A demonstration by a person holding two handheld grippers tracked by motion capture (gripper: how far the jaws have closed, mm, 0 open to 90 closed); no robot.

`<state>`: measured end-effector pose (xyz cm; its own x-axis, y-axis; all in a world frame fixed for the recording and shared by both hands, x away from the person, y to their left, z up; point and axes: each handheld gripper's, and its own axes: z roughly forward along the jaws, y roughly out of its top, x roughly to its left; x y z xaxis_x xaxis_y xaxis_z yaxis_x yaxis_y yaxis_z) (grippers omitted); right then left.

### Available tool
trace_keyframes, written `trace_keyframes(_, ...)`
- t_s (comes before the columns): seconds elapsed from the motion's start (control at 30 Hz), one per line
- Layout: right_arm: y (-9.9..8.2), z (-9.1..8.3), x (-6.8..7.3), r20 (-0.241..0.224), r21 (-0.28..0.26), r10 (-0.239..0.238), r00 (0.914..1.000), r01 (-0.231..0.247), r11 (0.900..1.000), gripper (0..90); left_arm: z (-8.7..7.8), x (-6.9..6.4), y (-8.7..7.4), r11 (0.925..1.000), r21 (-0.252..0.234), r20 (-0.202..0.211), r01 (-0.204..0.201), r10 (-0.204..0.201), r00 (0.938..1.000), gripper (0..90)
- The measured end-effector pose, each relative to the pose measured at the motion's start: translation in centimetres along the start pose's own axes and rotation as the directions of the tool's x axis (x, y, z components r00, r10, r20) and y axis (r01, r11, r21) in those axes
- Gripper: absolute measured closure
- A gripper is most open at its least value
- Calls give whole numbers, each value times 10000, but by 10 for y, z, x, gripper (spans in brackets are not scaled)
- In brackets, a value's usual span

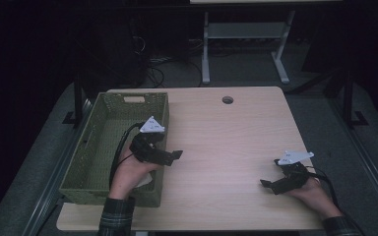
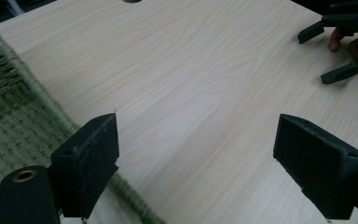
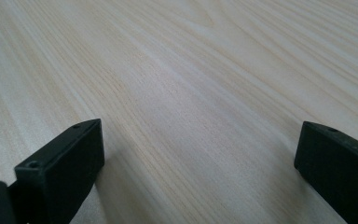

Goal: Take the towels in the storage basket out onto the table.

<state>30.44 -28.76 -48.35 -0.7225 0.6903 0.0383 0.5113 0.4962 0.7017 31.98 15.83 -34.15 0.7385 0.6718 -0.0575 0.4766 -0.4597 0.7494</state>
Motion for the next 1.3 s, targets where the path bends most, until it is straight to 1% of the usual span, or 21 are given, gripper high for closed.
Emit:
trace_keyframes(0.33, 0, 0, 0, 4, 2, -3, 10000, 3, 10000, 11, -17, 16, -12, 9995, 68, -507, 318, -314, 9982, 136)
trace_keyframes(0.37, 0, 0, 0, 2, 4, 4, 10000, -4, 10000, 11, -18, 17, -14, 9992, 51, -557, 405, -401, 9976, 136)
trace_keyframes(0.43, 0, 0, 0, 1, 4, 6, 10000, -6, 10000, 11, -22, 21, -17, 9992, 110, -702, 381, -372, 9968, 136)
trace_keyframes(0.5, 0, 0, 0, 2, 6, 4, 10000, -4, 10000, 11, -24, 24, -20, 9987, 145, -869, 488, -474, 9951, 136)
trace_keyframes(0.53, 0, 0, 0, 1, 6, 4, 10000, -4, 10000, 11, -25, 26, -21, 9989, 168, -912, 439, -422, 9949, 136)
trace_keyframes(0.6, 0, 0, 0, 1, 5, 2, 10000, -2, 10000, 11, -27, 29, -25, 9982, 237, -998, 543, -517, 9937, 136)
trace_keyframes(0.63, 0, 0, 0, 0, 6, 5, 10000, -5, 10000, 11, -29, 31, -27, 9983, 289, -1041, 497, -464, 9935, 136)
trace_keyframes(0.77, 0, 0, 0, 0, 6, 2, 10000, -2, 10000, 11, -34, 38, -34, 9968, 439, -1287, 674, -613, 9898, 138)
trace_keyframes(0.87, 0, 0, 0, 1, 6, 1, 10000, -1, 10000, 11, -37, 43, -40, 9951, 405, -1445, 905, -838, 9859, 139)
trace_keyframes(0.9, 0, 0, 0, 0, 3, -1, 10000, 1, 10000, 11, -38, 44, -41, 9950, 412, -1483, 915, -845, 9853, 139)
trace_keyframes(1.0, 0, 0, 0, 0, 6, 4, 10000, -4, 10000, 11, -41, 49, -46, 9932, 439, -1673, 1076, -989, 9809, 139)
trace_keyframes(1.07, 0, 0, 0, 0, 5, 2, 10000, -2, 10000, 11, -42, 54, -50, 9916, 471, -1838, 1204, -1099, 9768, 143)
trace_keyframes(1.1, 0, 0, 0, 0, 5, 2, 10000, -2, 10000, 11, -42, 54, -50, 9916, 471, -1838, 1204, -1099, 9768, 144)
trace_keyframes(1.17, 0, 0, 0, 1, 3, -3, 10000, 3, 10000, 11, -43, 61, -55, 9897, 526, -2055, 1333, -1199, 9713, 144)
trace_keyframes(1.3, 0, 0, 0, 3, 2, -1, 10000, 1, 10000, 11, -40, 68, -60, 9873, 634, -2122, 1460, -1296, 9686, 144)
